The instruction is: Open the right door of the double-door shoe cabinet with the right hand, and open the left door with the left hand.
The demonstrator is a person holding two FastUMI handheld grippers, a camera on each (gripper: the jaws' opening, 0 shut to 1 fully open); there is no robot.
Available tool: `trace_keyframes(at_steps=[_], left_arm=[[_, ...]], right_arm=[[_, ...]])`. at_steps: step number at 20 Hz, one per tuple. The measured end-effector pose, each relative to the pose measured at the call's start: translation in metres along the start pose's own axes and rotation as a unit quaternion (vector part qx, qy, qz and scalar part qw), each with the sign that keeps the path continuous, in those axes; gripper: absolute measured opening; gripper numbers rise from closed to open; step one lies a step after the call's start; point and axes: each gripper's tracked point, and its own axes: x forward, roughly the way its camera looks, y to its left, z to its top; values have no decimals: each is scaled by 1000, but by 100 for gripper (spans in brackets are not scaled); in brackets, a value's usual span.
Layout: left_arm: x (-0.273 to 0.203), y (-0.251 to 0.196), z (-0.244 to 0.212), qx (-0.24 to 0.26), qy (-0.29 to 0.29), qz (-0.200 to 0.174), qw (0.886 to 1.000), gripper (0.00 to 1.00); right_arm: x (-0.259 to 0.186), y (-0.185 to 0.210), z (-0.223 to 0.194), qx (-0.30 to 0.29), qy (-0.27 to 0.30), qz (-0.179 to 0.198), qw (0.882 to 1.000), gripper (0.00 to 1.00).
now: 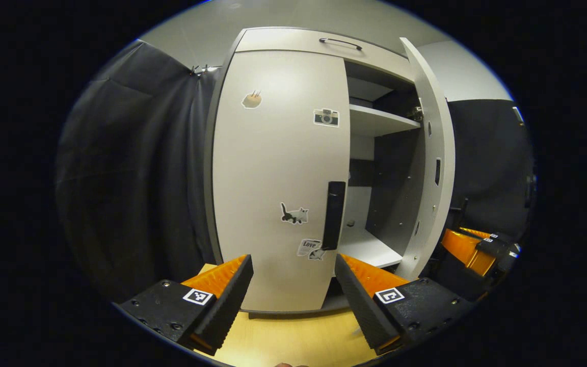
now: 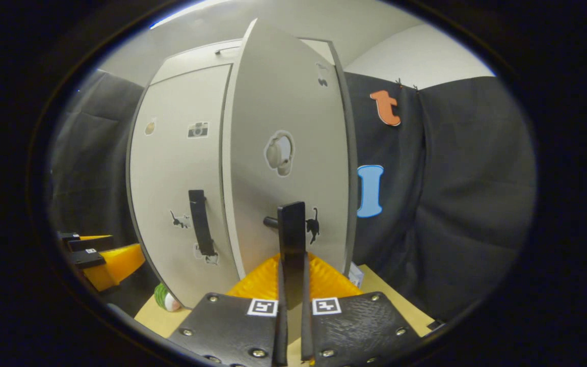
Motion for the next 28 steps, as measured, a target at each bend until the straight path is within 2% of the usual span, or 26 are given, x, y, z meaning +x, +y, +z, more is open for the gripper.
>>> trace_keyframes(at_steps=[8, 14, 17, 18, 22, 24, 27, 28], left_arm=[[-2, -18, -6, -10, 8, -17, 1000, 100], [-1, -26, -9, -5, 9, -22, 1000, 100], [0, -34, -9, -9, 11, -30, 999, 100], [-1, -37, -10, -7, 11, -33, 999, 100], [-1, -42, -15, -2, 16, -36, 999, 100], [0, -42, -16, -3, 18, -37, 999, 100], [3, -41, -15, -4, 17, -32, 999, 100], [5, -41, -15, -5, 17, -31, 999, 100]], right_arm=[[-12, -39, 0, 9, 1, -36, 999, 10], [-17, -87, 1, 10, 3, -79, 997, 10], [-17, -101, -3, 5, 4, -63, 998, 11], [-15, -110, -1, -3, 2, -70, 998, 1], [-11, -127, 4, 13, -7, -51, 999, 1], [-12, -139, 3, 11, -6, -55, 998, 1], [-21, -164, 8, 5, -18, -86, 996, 1], [-26, -165, 10, 15, -21, -80, 996, 1]])
